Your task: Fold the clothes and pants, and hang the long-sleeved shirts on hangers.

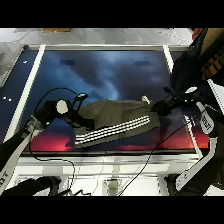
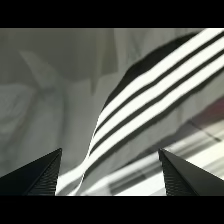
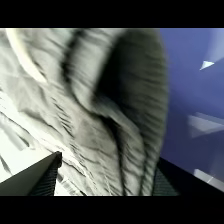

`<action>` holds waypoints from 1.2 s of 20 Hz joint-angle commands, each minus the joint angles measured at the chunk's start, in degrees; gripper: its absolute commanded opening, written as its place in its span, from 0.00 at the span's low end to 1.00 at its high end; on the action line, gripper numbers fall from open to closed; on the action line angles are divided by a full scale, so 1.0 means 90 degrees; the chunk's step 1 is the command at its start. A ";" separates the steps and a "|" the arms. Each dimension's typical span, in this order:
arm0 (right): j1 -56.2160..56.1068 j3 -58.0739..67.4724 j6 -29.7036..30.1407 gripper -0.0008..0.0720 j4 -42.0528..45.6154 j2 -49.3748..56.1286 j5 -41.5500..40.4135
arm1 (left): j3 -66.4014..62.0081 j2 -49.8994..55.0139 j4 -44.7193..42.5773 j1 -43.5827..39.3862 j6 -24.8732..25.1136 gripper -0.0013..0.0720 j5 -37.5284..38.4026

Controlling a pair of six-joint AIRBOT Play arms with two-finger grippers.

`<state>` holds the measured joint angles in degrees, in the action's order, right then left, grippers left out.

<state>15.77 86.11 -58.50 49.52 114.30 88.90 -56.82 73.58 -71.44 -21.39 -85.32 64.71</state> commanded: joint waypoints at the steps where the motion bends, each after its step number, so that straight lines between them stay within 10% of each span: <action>1: -0.0568 -0.0024 0.0119 0.97 -0.0182 0.0017 -0.0058 | 0.0002 0.0267 -0.0228 -0.0005 0.0002 0.98 -0.0194; 5: -0.1486 -0.0017 0.0600 0.91 -0.0192 0.0010 -0.0347 | 0.0000 0.0641 -0.0228 -0.0005 0.0005 0.98 -0.0250; 9: -0.2273 0.0102 0.0619 0.05 -0.0211 -0.0012 -0.0610 | -0.0160 0.0656 -0.0231 -0.0005 0.0153 0.56 -0.0459; 12: -0.2538 0.0515 0.0481 0.04 -0.0267 -0.0095 -0.0641 | -0.0612 0.0500 -0.0427 -0.0002 0.0440 0.37 -0.0454; 24: -0.0202 0.0920 -0.2494 0.04 0.1117 -0.2684 -0.0772 | -0.1751 -0.2302 -0.2069 0.0012 0.0435 0.37 -0.0578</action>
<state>7.40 94.21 -73.03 53.67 97.32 81.87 -71.92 58.59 -88.40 -21.32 -81.43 59.99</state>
